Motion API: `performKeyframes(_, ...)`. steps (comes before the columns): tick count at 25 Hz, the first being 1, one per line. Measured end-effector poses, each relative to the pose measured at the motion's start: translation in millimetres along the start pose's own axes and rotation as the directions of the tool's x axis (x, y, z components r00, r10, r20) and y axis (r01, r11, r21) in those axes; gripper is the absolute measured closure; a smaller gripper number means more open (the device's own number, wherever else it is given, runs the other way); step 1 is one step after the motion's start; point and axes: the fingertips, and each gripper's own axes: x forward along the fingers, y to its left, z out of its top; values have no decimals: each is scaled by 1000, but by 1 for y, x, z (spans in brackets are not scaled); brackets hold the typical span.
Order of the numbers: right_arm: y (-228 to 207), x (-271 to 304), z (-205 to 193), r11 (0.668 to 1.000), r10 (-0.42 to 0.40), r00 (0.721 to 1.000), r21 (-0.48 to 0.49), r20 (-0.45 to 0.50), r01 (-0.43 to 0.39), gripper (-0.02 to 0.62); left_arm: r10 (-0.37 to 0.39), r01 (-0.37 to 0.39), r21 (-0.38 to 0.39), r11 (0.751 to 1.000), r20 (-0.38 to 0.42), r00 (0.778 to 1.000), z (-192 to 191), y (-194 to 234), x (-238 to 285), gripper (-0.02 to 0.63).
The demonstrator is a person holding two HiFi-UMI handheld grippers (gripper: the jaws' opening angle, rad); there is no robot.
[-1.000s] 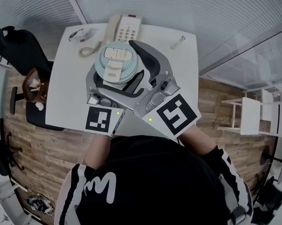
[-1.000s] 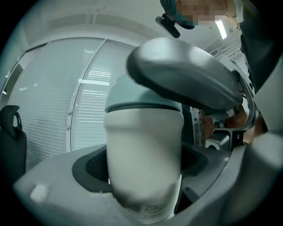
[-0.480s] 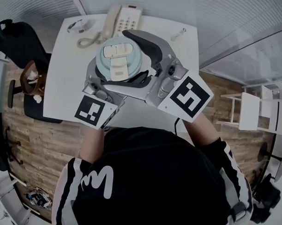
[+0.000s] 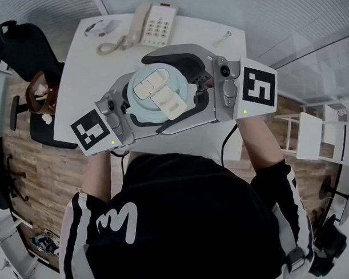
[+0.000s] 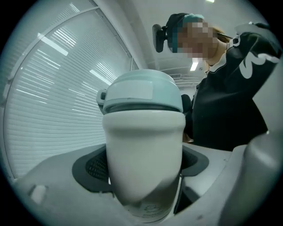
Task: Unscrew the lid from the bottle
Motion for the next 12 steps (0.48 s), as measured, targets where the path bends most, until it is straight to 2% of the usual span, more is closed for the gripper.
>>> performKeyframes(2, 8, 2, 0, 998, 69, 997, 1, 17, -69, 150, -90, 90, -37, 995, 3, 996, -3, -11, -2, 170)
performKeyframes(5, 16, 4, 4, 986, 168, 985, 17, 42, -169, 150, -206, 208, -64, 976, 44, 978, -1, -25, -4, 170)
performKeyframes(8, 18, 5, 11, 977, 207, 976, 26, 65, -210, 150, -214, 218, -62, 974, 67, 975, 5, -27, -4, 170)
performKeyframes(12, 19, 4, 13, 970, 240, 967, 28, 86, -243, 150, -222, 222, -30, 975, 8, 975, -1, -24, -5, 170)
